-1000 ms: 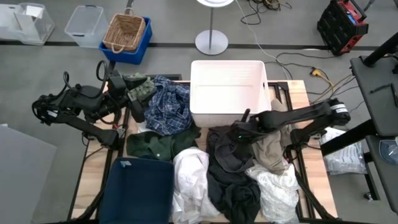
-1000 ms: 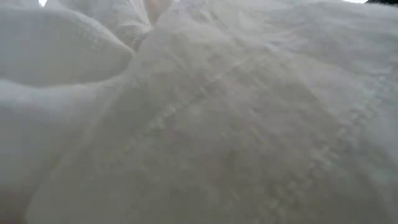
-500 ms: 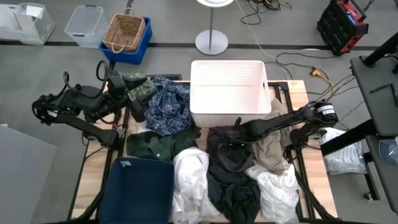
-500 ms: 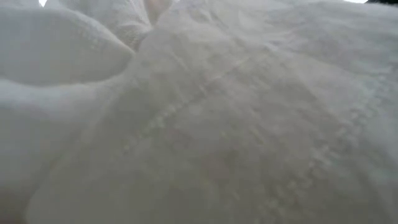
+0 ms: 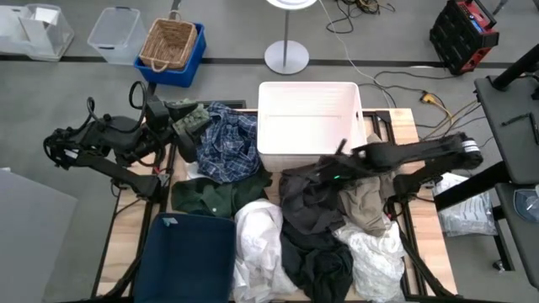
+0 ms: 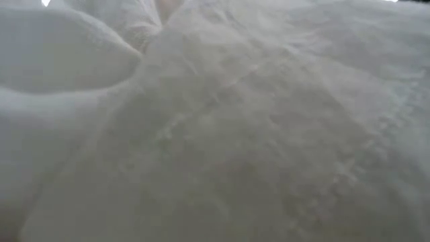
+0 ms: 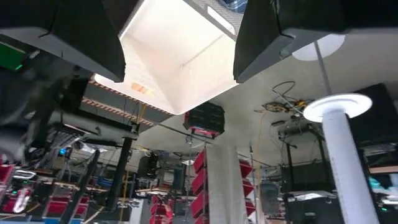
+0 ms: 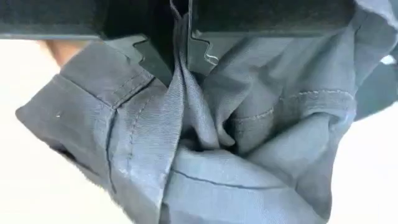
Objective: Sort clothes
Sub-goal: Put the light gray shorts in the blue bin
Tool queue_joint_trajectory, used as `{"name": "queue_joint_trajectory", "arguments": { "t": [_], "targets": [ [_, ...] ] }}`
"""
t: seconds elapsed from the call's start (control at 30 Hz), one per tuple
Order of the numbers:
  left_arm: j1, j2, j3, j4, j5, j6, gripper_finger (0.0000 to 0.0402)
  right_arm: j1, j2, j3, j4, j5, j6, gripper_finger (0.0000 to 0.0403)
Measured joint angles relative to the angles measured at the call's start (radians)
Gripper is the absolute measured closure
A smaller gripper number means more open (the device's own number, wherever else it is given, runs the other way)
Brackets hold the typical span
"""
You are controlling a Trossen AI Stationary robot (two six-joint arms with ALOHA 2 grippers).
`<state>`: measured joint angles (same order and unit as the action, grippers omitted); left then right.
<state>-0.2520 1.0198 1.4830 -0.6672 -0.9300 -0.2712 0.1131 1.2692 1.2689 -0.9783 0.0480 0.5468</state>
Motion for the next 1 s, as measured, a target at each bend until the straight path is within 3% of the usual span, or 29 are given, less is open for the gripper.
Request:
{"name": "queue_joint_trajectory", "arguments": {
  "t": [0.2,0.43,0.7,0.77,0.87,1.0],
  "targets": [
    [0.0,0.0,0.001,0.0,-0.037,0.0,0.0125,-0.005,-0.073,0.118,0.021,0.009,-0.128,0.0393],
    [0.0,0.0,0.005,0.001,-0.068,0.006,0.0125,-0.024,-0.064,0.226,0.059,0.003,-0.33,0.0393],
    [0.0,0.001,0.006,0.001,-0.043,-0.011,0.0125,-0.023,-0.041,0.257,0.519,-0.049,-0.352,0.0393],
    [0.0,-0.006,0.006,0.0,0.014,-0.012,0.0125,-0.019,-0.027,0.261,0.647,-0.05,-0.353,0.0393],
    [0.0,-0.028,0.016,-0.002,0.209,-0.032,0.0125,-0.011,0.002,0.271,0.839,-0.056,-0.338,0.0393],
    [0.0,-0.047,0.051,0.0,0.436,-0.062,0.0125,0.012,0.07,0.314,0.932,-0.076,-0.34,0.0393]
  ]
}}
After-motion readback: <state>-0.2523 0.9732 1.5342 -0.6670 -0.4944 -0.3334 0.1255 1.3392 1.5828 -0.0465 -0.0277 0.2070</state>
